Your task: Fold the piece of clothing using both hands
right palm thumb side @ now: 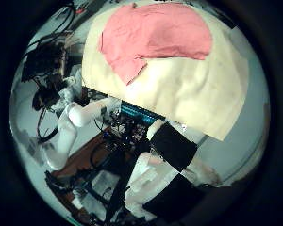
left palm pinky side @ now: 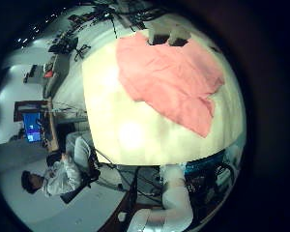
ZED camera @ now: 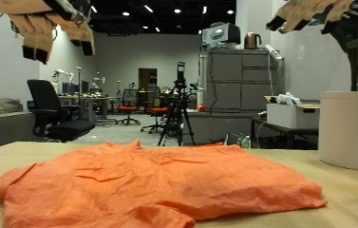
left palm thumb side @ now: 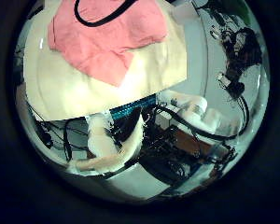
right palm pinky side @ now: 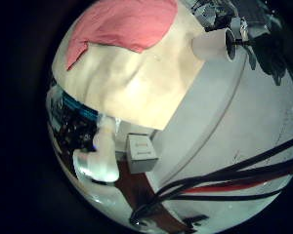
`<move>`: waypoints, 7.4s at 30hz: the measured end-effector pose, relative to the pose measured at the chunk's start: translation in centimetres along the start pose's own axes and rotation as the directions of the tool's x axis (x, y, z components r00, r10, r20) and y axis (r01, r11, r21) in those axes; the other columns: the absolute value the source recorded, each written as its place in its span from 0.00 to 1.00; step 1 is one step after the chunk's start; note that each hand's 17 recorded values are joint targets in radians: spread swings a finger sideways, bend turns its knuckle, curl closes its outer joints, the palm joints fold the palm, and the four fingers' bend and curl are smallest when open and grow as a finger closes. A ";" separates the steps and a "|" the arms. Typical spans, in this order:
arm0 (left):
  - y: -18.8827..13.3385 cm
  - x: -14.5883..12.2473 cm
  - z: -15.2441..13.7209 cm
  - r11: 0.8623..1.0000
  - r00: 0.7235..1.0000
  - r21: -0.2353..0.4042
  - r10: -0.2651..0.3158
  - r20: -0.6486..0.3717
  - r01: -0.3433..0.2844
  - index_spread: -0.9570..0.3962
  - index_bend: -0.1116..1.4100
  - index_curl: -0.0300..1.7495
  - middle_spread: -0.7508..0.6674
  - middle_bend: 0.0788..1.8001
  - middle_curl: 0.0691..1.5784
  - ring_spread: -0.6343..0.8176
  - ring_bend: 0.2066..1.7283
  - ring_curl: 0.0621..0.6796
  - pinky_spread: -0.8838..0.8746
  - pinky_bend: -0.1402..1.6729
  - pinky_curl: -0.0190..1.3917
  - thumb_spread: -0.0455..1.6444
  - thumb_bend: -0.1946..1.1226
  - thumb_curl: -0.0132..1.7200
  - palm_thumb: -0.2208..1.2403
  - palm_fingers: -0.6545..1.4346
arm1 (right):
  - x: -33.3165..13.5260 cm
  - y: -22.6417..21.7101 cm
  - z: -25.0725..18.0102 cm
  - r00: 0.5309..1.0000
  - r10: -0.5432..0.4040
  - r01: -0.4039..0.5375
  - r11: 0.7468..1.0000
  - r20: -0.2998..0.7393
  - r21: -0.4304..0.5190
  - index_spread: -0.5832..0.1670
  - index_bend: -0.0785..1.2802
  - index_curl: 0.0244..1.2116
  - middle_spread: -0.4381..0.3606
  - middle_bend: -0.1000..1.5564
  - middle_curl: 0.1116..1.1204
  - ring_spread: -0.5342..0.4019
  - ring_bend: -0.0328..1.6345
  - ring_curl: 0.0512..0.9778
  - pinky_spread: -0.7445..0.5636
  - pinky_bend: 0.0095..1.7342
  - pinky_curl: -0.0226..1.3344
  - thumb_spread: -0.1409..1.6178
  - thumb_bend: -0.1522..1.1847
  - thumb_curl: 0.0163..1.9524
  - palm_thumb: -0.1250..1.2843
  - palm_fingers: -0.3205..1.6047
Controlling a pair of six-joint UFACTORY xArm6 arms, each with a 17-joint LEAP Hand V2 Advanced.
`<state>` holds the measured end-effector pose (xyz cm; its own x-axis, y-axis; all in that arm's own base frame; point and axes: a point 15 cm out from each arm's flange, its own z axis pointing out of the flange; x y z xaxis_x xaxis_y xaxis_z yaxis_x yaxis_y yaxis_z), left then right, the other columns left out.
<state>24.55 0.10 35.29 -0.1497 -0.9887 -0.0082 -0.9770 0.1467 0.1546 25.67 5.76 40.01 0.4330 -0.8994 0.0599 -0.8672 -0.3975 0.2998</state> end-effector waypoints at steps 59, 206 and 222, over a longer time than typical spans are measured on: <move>-5.7 7.4 22.0 0.966 0.941 -0.116 0.252 0.225 -0.231 0.72 0.17 0.17 0.48 0.30 0.27 0.41 0.30 0.30 0.45 0.33 0.25 0.55 0.16 0.21 0.39 0.65 | 1.8 -3.3 5.7 0.994 0.065 -0.055 0.992 0.091 -0.117 0.38 0.19 0.25 0.65 0.18 0.21 0.81 0.13 0.20 0.83 0.11 0.25 0.85 0.11 0.11 0.44 0.26; -20.5 -4.0 6.4 0.996 0.994 0.063 -0.071 0.079 0.066 0.81 0.18 0.24 0.71 0.07 0.20 0.71 0.19 0.34 0.68 0.33 0.27 0.77 0.14 0.15 0.42 0.33 | 19.2 -22.1 9.0 0.992 0.122 -0.123 0.990 0.023 0.075 0.25 0.26 0.37 0.40 0.34 0.27 0.61 0.38 0.26 0.76 0.32 0.31 0.78 0.10 0.13 0.48 0.14; -16.0 -1.8 8.6 0.999 0.997 0.007 -0.034 0.065 0.033 0.81 0.18 0.21 0.70 0.07 0.19 0.72 0.18 0.31 0.69 0.30 0.25 0.77 0.14 0.15 0.41 0.35 | 17.7 -26.0 18.7 0.999 0.022 -0.026 0.995 -0.036 -0.100 0.28 0.19 0.27 0.50 0.21 0.21 0.72 0.26 0.19 0.79 0.23 0.25 0.61 0.10 0.16 0.50 0.19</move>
<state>39.15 -0.19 24.35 -0.1263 -0.9890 -0.0774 -0.9825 0.1139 0.1476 51.28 -3.22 15.44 0.4219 -0.9010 0.1007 -0.8494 -0.3539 0.3915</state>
